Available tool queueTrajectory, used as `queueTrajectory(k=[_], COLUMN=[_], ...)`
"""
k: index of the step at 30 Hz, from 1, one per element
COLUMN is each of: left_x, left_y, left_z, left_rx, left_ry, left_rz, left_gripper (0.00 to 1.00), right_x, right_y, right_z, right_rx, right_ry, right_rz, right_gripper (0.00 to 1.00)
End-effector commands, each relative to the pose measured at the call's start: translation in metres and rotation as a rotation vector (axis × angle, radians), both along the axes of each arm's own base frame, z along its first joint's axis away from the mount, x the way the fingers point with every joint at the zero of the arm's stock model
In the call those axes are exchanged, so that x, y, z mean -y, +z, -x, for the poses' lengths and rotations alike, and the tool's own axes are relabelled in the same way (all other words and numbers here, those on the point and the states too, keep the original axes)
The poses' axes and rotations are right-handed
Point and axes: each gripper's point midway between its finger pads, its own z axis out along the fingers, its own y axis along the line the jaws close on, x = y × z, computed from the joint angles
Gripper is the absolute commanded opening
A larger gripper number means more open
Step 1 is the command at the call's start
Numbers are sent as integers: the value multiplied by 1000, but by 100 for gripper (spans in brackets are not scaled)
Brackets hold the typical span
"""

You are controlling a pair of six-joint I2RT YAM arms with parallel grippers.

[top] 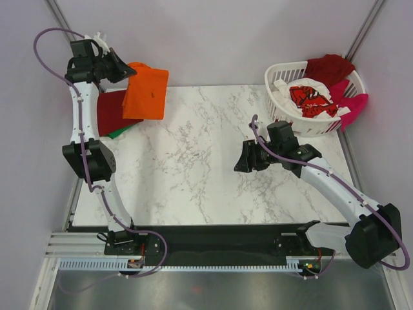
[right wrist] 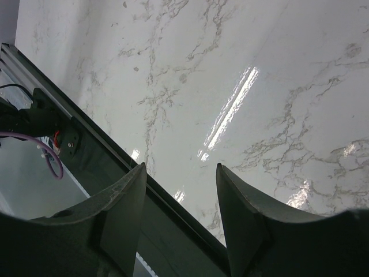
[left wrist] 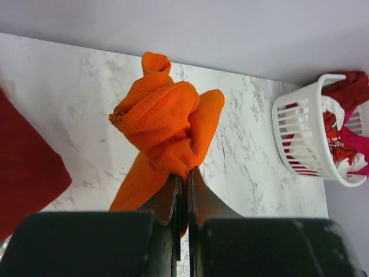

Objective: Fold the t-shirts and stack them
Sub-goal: Neatly place the folded tshirt to the corner

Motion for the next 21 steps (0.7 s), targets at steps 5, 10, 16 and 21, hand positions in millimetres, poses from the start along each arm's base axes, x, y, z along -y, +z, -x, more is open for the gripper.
queueTrajectory(k=[5, 10, 16, 21], left_x=[-64, -121, -195, -228], left_y=[15, -15, -82, -132], left_z=[2, -9, -15, -19], left_rx=[5, -44, -172, -249], left_ry=[117, 222, 447, 515], left_rz=[25, 54, -32, -42], left_gripper=[2, 2, 2, 10], right_x=[-2, -3, -1, 0], right_y=[-1, -7, -16, -22], right_z=[-4, -5, -4, -5], right_rx=[16, 1, -16, -30], right_ry=[16, 16, 9, 7], right_rz=[-3, 5, 22, 34], right_gripper=[60, 60, 60, 60])
